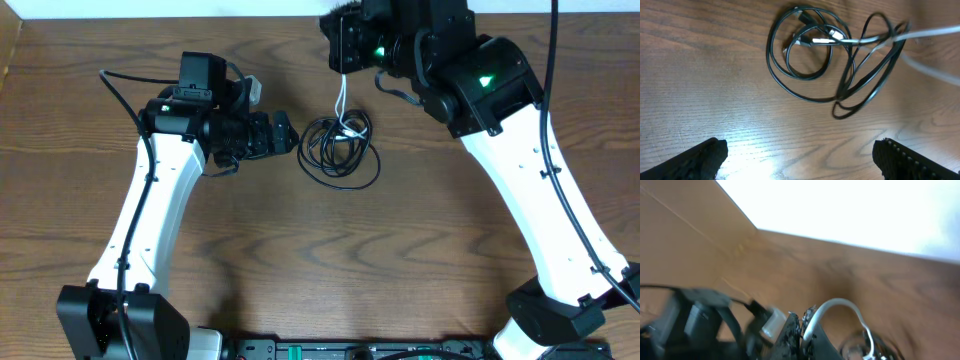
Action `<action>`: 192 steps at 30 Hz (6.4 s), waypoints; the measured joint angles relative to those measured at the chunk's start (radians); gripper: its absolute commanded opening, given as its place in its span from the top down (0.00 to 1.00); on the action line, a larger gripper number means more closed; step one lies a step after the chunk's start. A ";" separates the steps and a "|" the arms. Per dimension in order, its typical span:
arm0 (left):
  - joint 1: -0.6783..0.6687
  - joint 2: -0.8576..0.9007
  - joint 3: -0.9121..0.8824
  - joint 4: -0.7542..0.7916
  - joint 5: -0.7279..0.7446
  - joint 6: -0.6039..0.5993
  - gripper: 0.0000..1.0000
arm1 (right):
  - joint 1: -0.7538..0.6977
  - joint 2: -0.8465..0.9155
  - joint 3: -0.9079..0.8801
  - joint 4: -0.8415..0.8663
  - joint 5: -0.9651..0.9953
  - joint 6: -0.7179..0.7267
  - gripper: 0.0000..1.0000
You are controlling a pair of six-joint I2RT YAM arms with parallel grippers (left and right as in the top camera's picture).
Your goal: Untangle cables
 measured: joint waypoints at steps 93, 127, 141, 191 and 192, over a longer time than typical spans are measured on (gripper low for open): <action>0.000 0.000 -0.011 0.003 0.000 0.000 0.02 | 0.051 -0.124 0.000 0.508 0.043 -0.076 0.99; 0.019 0.001 -0.010 0.040 0.100 0.055 0.01 | -0.299 -0.114 0.002 0.093 0.056 0.095 0.99; -0.031 -0.141 -0.001 0.367 0.569 0.206 0.09 | -0.281 0.077 0.002 0.161 -0.089 0.534 0.98; -0.124 -0.139 0.000 0.869 0.299 -0.097 0.74 | -0.091 0.083 0.002 0.119 -0.217 0.679 0.99; -0.124 -0.139 0.000 0.869 0.299 -0.100 0.75 | -0.091 0.083 0.002 0.119 -0.217 0.679 0.99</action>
